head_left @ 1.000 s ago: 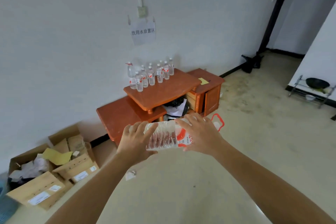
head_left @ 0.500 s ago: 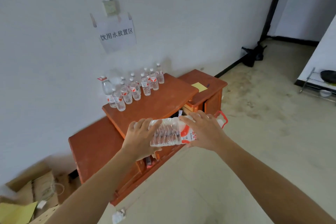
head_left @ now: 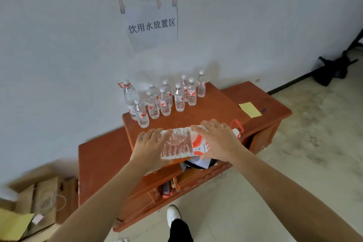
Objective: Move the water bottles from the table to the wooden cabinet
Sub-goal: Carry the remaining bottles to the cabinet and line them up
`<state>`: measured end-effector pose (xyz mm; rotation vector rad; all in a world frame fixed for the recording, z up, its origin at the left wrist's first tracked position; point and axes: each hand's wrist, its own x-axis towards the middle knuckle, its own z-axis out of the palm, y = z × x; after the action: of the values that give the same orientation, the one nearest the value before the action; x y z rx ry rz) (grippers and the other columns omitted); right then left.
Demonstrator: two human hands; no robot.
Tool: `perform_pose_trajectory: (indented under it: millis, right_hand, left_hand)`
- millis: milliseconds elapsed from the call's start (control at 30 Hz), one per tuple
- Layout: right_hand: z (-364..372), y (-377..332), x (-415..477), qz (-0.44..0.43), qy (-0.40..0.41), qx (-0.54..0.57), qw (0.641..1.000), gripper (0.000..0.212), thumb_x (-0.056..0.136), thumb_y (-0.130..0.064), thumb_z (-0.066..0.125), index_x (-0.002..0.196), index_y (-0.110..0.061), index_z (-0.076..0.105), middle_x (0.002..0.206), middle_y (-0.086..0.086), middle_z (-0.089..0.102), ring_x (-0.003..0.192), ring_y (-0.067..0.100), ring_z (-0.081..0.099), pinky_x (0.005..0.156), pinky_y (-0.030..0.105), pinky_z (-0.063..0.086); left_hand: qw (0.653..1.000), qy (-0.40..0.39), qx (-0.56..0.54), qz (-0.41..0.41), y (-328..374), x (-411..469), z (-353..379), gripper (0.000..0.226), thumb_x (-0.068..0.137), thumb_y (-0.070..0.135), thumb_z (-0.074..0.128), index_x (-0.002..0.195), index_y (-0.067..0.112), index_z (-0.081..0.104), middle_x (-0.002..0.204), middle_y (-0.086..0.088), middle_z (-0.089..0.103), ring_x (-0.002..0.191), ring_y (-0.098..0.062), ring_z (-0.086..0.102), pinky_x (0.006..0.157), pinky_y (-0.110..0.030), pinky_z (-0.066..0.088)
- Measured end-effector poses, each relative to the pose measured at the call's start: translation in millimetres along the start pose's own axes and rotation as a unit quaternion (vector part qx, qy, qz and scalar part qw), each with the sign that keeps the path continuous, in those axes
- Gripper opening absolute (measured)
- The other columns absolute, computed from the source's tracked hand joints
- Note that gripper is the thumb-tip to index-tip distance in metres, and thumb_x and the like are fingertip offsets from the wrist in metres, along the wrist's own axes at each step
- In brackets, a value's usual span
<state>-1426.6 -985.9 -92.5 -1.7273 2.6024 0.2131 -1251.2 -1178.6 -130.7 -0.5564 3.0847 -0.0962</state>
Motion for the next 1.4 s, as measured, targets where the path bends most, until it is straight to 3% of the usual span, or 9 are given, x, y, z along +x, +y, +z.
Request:
perform_pose_trajectory:
  millis: [333,700,833,1000,1133,1233,1300,1333,1400]
  right_hand:
    - [18,23,205,-0.01,-0.09,-0.031,0.995,0.106,0.072,-0.07,0.076,0.153,-0.038,0.017,0.157,0.003,0.037,0.143,0.031,0.036,0.112,0.056,0.037]
    - [62,14,322,-0.051,-0.228,-0.098,0.967,0.101,0.068,-0.07,0.078,0.149,-0.035,0.029,0.143,0.005,0.051,0.128,0.031,0.049,0.102,0.051,0.045]
    - [53,7,358,-0.051,-0.224,-0.194,0.954,0.096,0.067,-0.06,0.083,0.146,-0.028,0.039,0.134,0.009,0.057,0.121,0.034,0.054,0.098,0.051,0.046]
    - [64,-5,389,-0.087,-0.205,-0.249,0.943,0.07,0.082,-0.036,0.076,0.144,-0.022,0.046,0.136,0.013,0.054,0.129,0.041,0.048,0.108,0.059,0.036]
    - [73,9,398,-0.131,-0.182,-0.233,0.946,0.084,0.073,-0.048,0.084,0.144,-0.024,0.044,0.141,0.01,0.052,0.136,0.038,0.045,0.11,0.058,0.034]
    - [70,26,390,-0.138,-0.104,-0.15,0.974,0.077,0.081,-0.07,0.067,0.14,-0.022,0.053,0.146,0.011,0.052,0.14,0.033,0.043,0.119,0.059,0.024]
    - [64,37,378,-0.107,0.103,-0.063,0.987,0.064,0.091,-0.068,0.056,0.132,-0.02,0.064,0.146,0.015,0.054,0.141,0.034,0.044,0.12,0.062,0.019]
    - [60,43,373,-0.079,0.225,-0.019,0.971,0.056,0.094,-0.062,0.056,0.13,-0.019,0.067,0.145,0.017,0.055,0.14,0.036,0.045,0.119,0.064,0.021]
    - [61,57,369,0.014,0.335,0.066,0.94,0.059,0.094,-0.059,0.062,0.137,-0.019,0.063,0.15,0.019,0.05,0.144,0.038,0.04,0.119,0.065,0.023]
  left_hand:
    - [0.993,-0.041,-0.111,-0.021,-114,154,88,0.114,0.073,0.081,0.062,0.157,0.031,0.002,0.164,0.0,0.024,0.15,-0.025,0.022,0.122,-0.051,0.02]
    - [0.954,-0.141,-0.25,-0.082,-138,216,190,0.109,0.07,0.063,0.08,0.155,0.027,0.023,0.16,0.005,0.034,0.147,-0.022,0.031,0.116,-0.047,0.03]
    - [0.93,-0.124,-0.325,-0.123,-132,244,204,0.106,0.069,0.055,0.084,0.153,0.026,0.026,0.158,0.003,0.038,0.145,-0.024,0.035,0.116,-0.044,0.032]
    - [0.886,-0.129,-0.401,-0.195,-126,259,235,0.103,0.068,0.054,0.086,0.15,0.03,0.029,0.153,0.005,0.044,0.14,-0.023,0.043,0.114,-0.043,0.037]
    - [0.868,-0.116,-0.424,-0.232,-121,256,247,0.102,0.072,0.056,0.083,0.151,0.032,0.025,0.155,0.004,0.041,0.141,-0.024,0.04,0.112,-0.046,0.037]
    - [0.872,-0.112,-0.422,-0.222,-120,256,248,0.101,0.074,0.055,0.082,0.153,0.031,0.023,0.158,0.003,0.038,0.144,-0.026,0.037,0.113,-0.048,0.036]
    - [0.875,-0.109,-0.42,-0.214,-121,257,249,0.1,0.076,0.056,0.08,0.153,0.029,0.023,0.159,0.002,0.036,0.145,-0.028,0.034,0.113,-0.049,0.035]
    - [0.877,-0.104,-0.419,-0.211,-120,259,249,0.099,0.076,0.056,0.079,0.153,0.028,0.024,0.159,0.001,0.035,0.146,-0.028,0.033,0.113,-0.049,0.035]
    - [0.88,-0.102,-0.414,-0.212,-116,264,248,0.097,0.079,0.056,0.077,0.154,0.027,0.024,0.16,0.001,0.034,0.147,-0.027,0.031,0.114,-0.05,0.034]
